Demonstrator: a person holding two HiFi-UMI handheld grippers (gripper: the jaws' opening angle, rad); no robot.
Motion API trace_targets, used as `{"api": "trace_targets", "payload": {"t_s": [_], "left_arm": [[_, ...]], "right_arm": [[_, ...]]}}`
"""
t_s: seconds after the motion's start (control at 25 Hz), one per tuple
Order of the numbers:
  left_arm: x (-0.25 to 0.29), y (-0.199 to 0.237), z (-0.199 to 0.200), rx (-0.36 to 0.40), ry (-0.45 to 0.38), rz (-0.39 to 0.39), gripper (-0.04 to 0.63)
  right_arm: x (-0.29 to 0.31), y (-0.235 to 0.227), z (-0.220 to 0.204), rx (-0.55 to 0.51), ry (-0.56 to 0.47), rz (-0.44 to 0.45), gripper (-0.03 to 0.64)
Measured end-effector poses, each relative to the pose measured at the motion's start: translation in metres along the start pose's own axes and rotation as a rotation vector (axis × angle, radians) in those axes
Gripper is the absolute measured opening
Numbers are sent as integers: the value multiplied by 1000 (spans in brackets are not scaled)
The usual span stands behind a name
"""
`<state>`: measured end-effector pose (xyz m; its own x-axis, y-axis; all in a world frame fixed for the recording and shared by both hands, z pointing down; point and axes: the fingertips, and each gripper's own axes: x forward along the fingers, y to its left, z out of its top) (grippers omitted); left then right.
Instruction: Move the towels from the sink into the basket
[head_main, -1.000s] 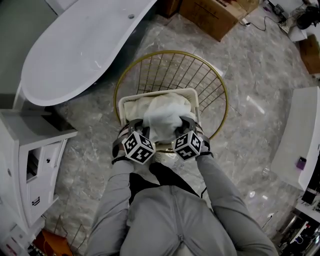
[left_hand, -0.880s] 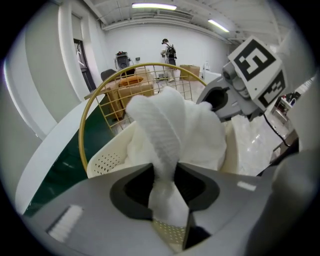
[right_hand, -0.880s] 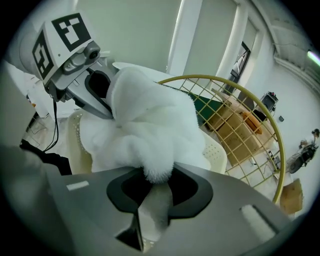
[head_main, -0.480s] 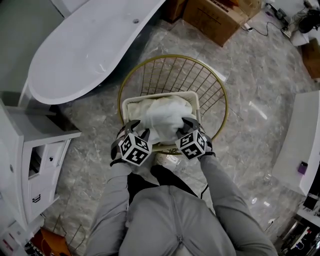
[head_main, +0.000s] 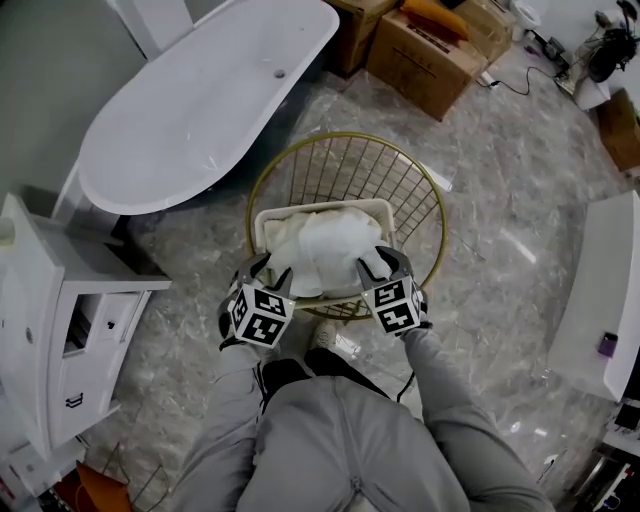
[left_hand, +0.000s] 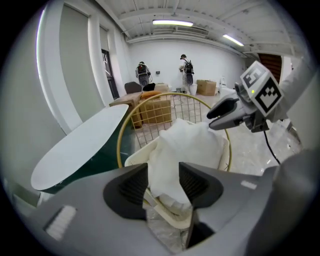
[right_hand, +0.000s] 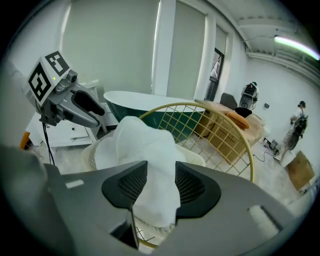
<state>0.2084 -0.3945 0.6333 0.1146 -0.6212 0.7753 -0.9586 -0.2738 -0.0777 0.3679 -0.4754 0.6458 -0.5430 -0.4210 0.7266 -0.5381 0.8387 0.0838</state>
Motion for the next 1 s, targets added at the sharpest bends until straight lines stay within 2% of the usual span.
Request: {"api": "trace_targets", "payload": {"t_s": [0.16,0.56,0.8,1.0], "left_arm": [[-25,8,3,-32,-50,26,247],[-116,34,9,-109,-249,84,245],[-172,39,-7,-119,-375,99,245],[-213,36,-14,-121,-464,106,245]], "right_arm": [[-23,3,16,24,-70,-37,155],[-123,25,84,134,-376,-202,155],[-185,50,90,229,-485,-333,155],[-227,69,86,294,-550,-401,155]]}}
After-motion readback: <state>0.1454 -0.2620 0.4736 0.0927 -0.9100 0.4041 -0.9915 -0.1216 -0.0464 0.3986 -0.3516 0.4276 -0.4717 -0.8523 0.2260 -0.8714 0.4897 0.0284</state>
